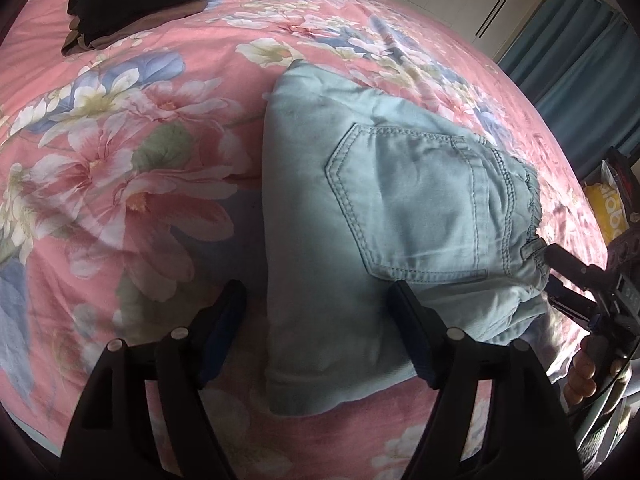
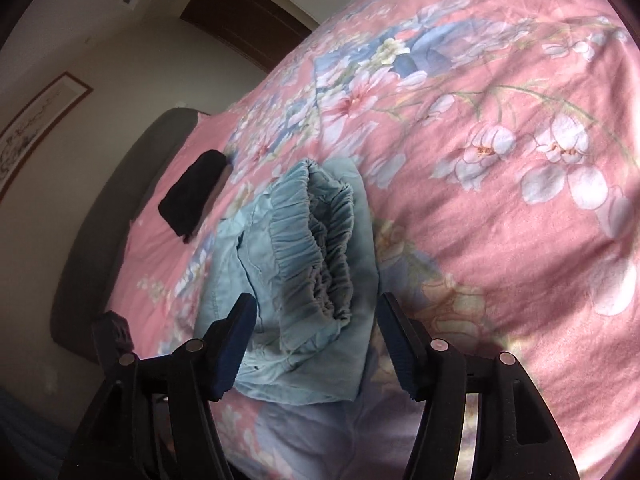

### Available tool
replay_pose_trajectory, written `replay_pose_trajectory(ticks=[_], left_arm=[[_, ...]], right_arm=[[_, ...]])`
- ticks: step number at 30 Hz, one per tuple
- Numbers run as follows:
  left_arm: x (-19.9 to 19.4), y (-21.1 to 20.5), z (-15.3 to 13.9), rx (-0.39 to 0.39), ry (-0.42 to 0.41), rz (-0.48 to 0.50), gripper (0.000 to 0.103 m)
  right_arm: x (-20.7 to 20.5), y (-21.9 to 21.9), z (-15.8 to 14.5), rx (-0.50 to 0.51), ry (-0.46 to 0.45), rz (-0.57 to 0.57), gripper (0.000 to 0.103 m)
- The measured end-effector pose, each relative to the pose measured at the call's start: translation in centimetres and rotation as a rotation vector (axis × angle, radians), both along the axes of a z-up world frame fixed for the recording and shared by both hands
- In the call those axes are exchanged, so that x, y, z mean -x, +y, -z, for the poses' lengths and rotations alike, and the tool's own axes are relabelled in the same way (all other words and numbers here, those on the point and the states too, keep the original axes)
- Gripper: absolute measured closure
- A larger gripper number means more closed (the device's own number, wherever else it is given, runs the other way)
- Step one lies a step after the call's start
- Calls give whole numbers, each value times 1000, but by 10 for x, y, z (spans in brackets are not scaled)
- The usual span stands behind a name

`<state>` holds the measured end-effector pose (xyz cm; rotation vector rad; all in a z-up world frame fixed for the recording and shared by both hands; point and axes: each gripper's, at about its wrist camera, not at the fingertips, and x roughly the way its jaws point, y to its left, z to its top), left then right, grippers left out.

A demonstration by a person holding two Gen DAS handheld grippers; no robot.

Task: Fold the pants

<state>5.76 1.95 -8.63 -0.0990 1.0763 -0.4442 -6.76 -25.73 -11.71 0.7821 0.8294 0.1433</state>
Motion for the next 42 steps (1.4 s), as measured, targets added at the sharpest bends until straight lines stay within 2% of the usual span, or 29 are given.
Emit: replay_pose_trajectory(ticks=[5, 9, 18, 27, 30, 31, 35, 42], left_arm=[[-18, -3, 2, 46, 34, -7, 28], [-26, -11, 2, 47, 39, 11, 24], [-38, -15, 2, 91, 56, 43, 23], [-49, -32, -1, 116, 67, 69, 24], [-44, -31, -4, 92, 43, 67, 37], [-43, -29, -5, 86, 38, 59, 45], [-41, -20, -9, 87, 38, 9, 68], [-31, -23, -27, 86, -10, 9, 69]], right_arm=[[-22, 4, 11, -14, 71, -83, 40], [-32, 9, 13, -11, 64, -114, 35], [-48, 10, 16, -30, 47, -139, 34], [-68, 31, 12, 51, 26, -176, 33], [-66, 40, 6, 116, 11, -173, 46], [-65, 43, 5, 135, 2, -170, 50], [-60, 52, -5, 199, -22, -153, 56], [-54, 70, -28, 305, -74, -147, 62]])
